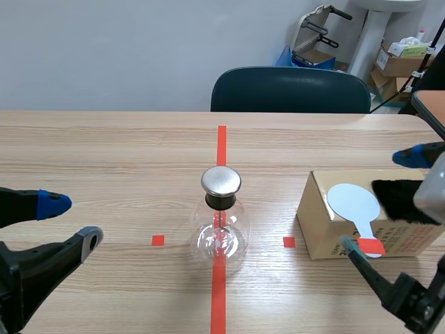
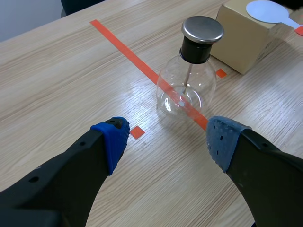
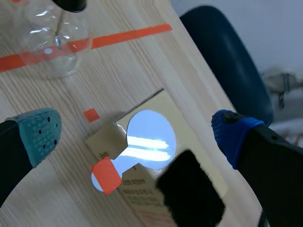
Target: Do the electroscope experiment
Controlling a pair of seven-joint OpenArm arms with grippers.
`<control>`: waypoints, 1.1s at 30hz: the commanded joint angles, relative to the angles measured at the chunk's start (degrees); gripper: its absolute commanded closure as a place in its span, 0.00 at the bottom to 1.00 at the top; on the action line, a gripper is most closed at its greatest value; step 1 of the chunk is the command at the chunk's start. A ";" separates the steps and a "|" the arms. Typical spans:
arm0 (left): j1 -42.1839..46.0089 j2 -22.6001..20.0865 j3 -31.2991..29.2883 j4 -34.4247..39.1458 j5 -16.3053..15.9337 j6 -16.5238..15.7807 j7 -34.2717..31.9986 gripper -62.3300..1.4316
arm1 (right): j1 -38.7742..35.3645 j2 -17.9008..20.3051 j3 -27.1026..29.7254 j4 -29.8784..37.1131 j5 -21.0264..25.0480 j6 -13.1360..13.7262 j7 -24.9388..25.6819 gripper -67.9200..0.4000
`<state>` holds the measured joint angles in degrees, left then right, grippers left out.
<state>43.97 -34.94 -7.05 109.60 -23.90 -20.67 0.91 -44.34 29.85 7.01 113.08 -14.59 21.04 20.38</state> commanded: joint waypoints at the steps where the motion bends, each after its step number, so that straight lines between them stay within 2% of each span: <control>1: 0.11 -0.68 0.17 0.70 -0.55 -0.11 -1.77 0.39 | -0.96 -0.02 0.07 1.11 -3.96 -0.22 3.06 0.00; 3: 0.11 -1.73 0.17 0.70 -0.55 -0.09 -3.41 0.39 | -1.95 -0.07 -0.31 1.11 -11.56 -0.66 6.78 0.00; 5: -0.07 -2.78 0.17 0.72 -0.55 -0.09 -5.20 0.39 | -3.19 -0.22 -1.64 1.09 -18.47 -3.32 8.17 0.00; 11: -1.38 -6.14 1.79 0.72 -0.52 -0.09 -6.58 0.39 | -3.61 -5.53 -7.34 -1.31 -36.11 -16.85 4.68 0.00; 15: -2.80 -8.41 4.70 0.72 -0.55 -0.15 -6.97 0.39 | -3.58 -8.04 -10.62 -5.33 -44.78 -25.03 -0.22 0.00; 19: -3.23 -10.47 8.44 0.72 -0.52 -0.09 -7.61 0.39 | -2.91 -8.28 -13.77 -10.62 -48.89 -35.91 -4.48 0.00; 25: -6.05 -12.57 11.72 0.72 -0.48 -0.07 -9.27 0.39 | 0.35 -8.26 -17.90 -18.32 -52.11 -48.22 -10.40 0.00; 28: -8.31 -12.74 12.87 0.72 -0.48 -0.09 -8.90 0.39 | 2.43 -8.26 -19.08 -21.51 -53.40 -52.54 -13.07 0.00; 33: -11.65 -12.79 15.61 0.70 0.04 -0.07 -8.87 0.39 | 5.25 -8.24 -19.52 -25.86 -54.97 -56.76 -15.43 0.00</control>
<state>32.53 -47.94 8.10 109.60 -23.77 -20.64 -7.29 -39.51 20.67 -12.97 86.21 -69.69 -34.70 5.43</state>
